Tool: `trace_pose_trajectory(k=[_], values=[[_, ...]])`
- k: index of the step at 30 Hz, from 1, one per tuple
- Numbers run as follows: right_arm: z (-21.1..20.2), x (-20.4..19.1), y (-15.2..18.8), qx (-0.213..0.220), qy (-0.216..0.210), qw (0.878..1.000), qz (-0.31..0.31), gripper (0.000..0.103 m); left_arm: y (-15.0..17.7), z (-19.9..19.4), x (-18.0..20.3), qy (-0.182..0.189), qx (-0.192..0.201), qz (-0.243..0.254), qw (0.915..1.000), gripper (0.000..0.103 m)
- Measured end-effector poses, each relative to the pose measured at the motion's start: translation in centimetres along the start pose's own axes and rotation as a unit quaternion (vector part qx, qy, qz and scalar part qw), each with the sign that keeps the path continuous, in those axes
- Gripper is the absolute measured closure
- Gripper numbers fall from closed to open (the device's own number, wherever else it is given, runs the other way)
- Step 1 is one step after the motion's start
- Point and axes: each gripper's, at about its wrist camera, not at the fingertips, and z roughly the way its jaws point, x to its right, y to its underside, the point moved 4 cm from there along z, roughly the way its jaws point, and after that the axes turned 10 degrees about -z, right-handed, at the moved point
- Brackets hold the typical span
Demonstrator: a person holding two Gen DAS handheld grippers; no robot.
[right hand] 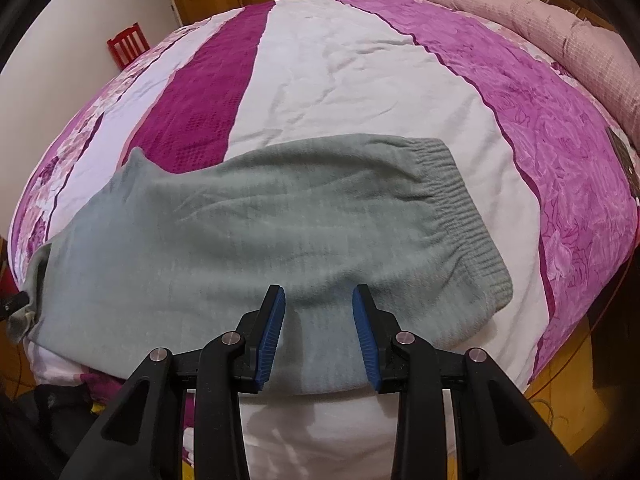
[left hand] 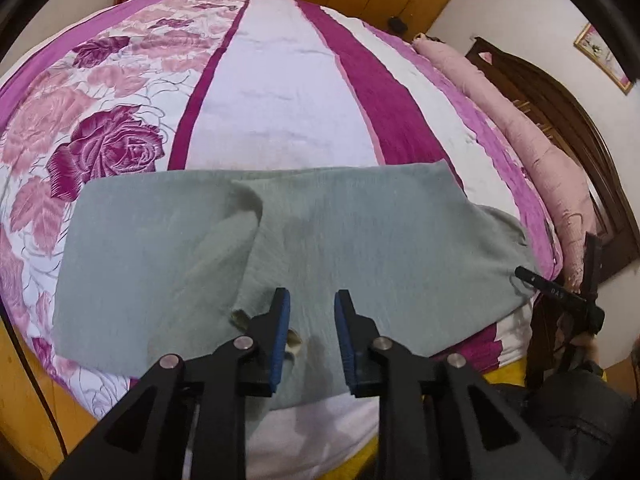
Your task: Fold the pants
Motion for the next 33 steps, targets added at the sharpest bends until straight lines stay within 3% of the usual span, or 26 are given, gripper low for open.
trace_pose_trajectory(k=[4,10,19,23,24,27,33], values=[[0.1,0.3,0.1,0.002,-0.004,1.000,0.006,0.067,-0.2,-2.5,0.6,-0.005,0.035,0.010,0.9993,0.062],[0.0,0.4,0.3,0.006,-0.006,1.000,0.006,0.067,-1.1,-4.6,-0.6,-0.045,0.093,0.009,0.9946,0.060],[-0.1,0.6,0.3,0.008,-0.006,1.000,0.013,0.067,-0.3,-0.7,-3.1,-0.073,0.057,-0.023,0.9954,0.060],[-0.1,0.6,0.3,0.007,-0.005,1.000,0.013,0.067,0.0,-0.2,-2.9,-0.071,0.059,-0.021,0.9955,0.060],[-0.1,0.6,0.3,0.007,-0.004,1.000,0.012,0.067,0.0,-0.3,-2.8,-0.071,0.061,-0.017,0.9955,0.061],[-0.1,0.6,0.3,0.007,-0.005,1.000,0.012,0.067,0.1,-0.3,-2.4,-0.064,0.060,-0.009,0.9961,0.095],[0.0,0.5,0.3,0.004,-0.001,1.000,0.009,0.067,-1.4,-1.9,-3.0,-0.074,0.082,0.009,0.9938,0.098]])
